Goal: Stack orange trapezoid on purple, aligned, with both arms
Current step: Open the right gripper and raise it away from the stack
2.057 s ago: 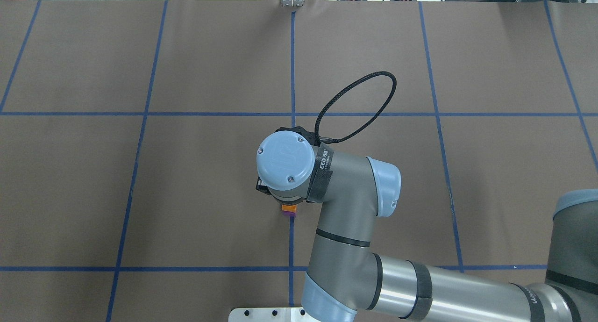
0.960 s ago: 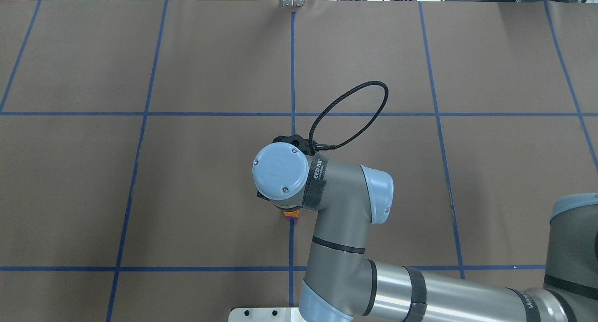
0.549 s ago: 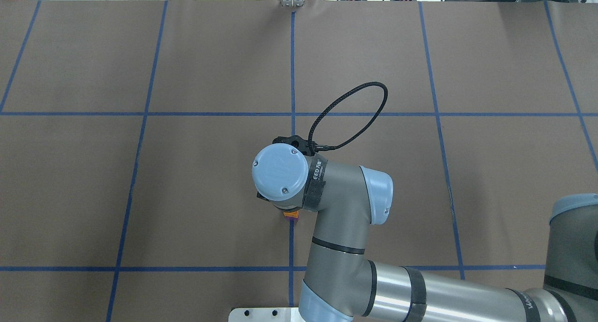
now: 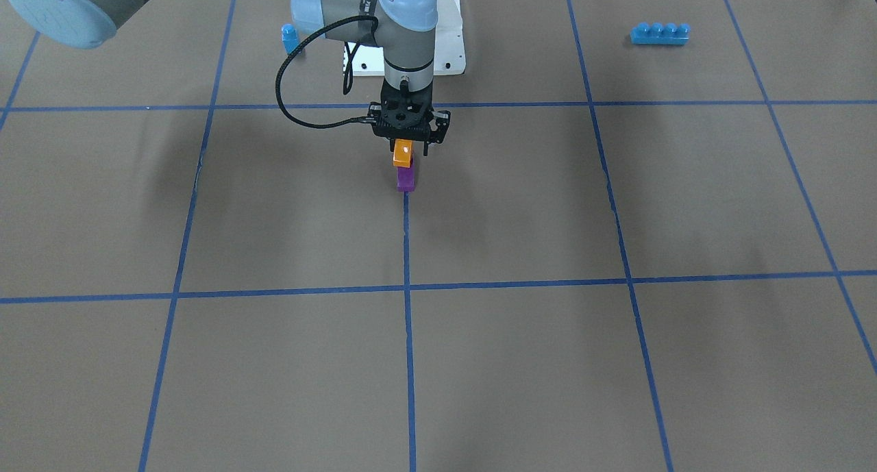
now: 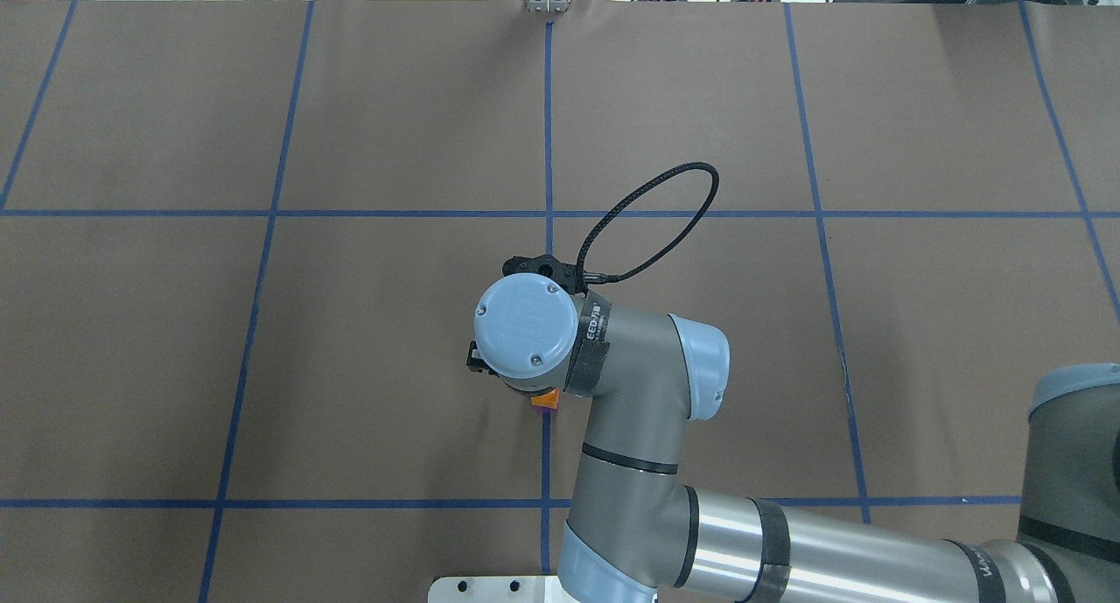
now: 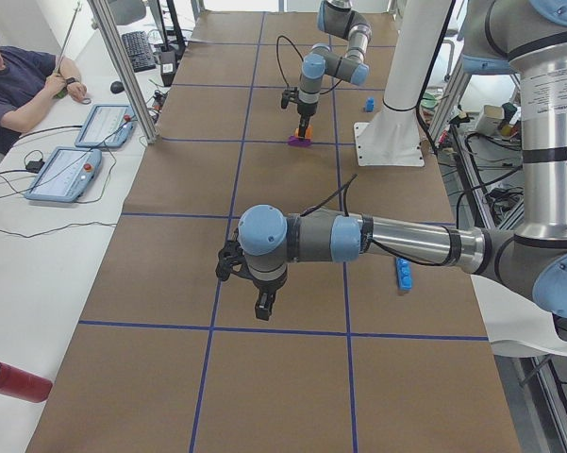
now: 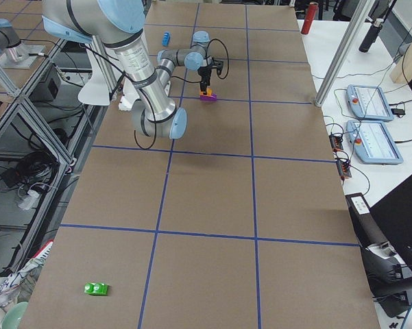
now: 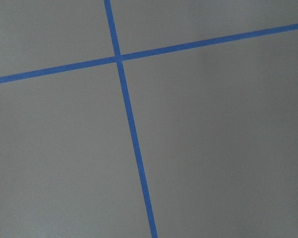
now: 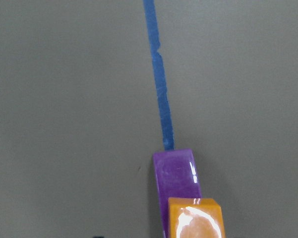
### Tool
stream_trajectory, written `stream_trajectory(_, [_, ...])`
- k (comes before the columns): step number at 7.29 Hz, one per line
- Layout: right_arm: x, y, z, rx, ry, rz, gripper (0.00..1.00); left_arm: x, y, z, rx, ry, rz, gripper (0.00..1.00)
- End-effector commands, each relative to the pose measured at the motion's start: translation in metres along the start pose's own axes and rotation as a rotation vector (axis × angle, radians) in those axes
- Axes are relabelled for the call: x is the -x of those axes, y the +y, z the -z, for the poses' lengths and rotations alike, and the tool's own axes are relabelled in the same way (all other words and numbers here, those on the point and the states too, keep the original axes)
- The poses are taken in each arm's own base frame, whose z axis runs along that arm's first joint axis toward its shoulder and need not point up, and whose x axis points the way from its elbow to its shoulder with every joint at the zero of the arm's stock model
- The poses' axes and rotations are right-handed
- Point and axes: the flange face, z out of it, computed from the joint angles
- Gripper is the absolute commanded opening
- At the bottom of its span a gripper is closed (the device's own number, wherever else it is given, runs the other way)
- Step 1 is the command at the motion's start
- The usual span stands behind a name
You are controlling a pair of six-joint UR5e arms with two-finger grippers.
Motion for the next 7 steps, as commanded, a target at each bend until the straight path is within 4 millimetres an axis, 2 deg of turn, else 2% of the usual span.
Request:
stream_trajectory(1, [-0.003, -0.022, 0.010, -0.007, -0.012, -0.020, 1.00, 0.002, 0.001, -0.001, 0.003, -0.001, 0.003, 1.00])
stream_trajectory(2, [-0.011, -0.049, 0.023, 0.015, -0.022, -0.051, 1.00, 0.002, 0.001, -0.002, 0.004, -0.001, 0.004, 1.00])
stream_trajectory(3, [-0.023, -0.085, 0.040, 0.052, -0.039, -0.039, 1.00, 0.003, 0.002, -0.002, 0.006, -0.003, 0.008, 1.00])
stream_trajectory(5, [-0.064, -0.154, 0.064, 0.068, -0.055, -0.005, 1.00, 0.007, 0.003, -0.002, 0.016, -0.043, 0.012, 1.00])
stream_trajectory(6, [-0.099, -0.185, 0.072, 0.073, -0.057, 0.023, 1.00, 0.009, 0.002, 0.000, 0.022, -0.083, 0.007, 1.00])
stream_trajectory(7, [-0.156, -0.204, 0.081, 0.074, -0.057, 0.075, 1.00, 0.008, 0.002, 0.002, 0.022, -0.102, 0.004, 1.00])
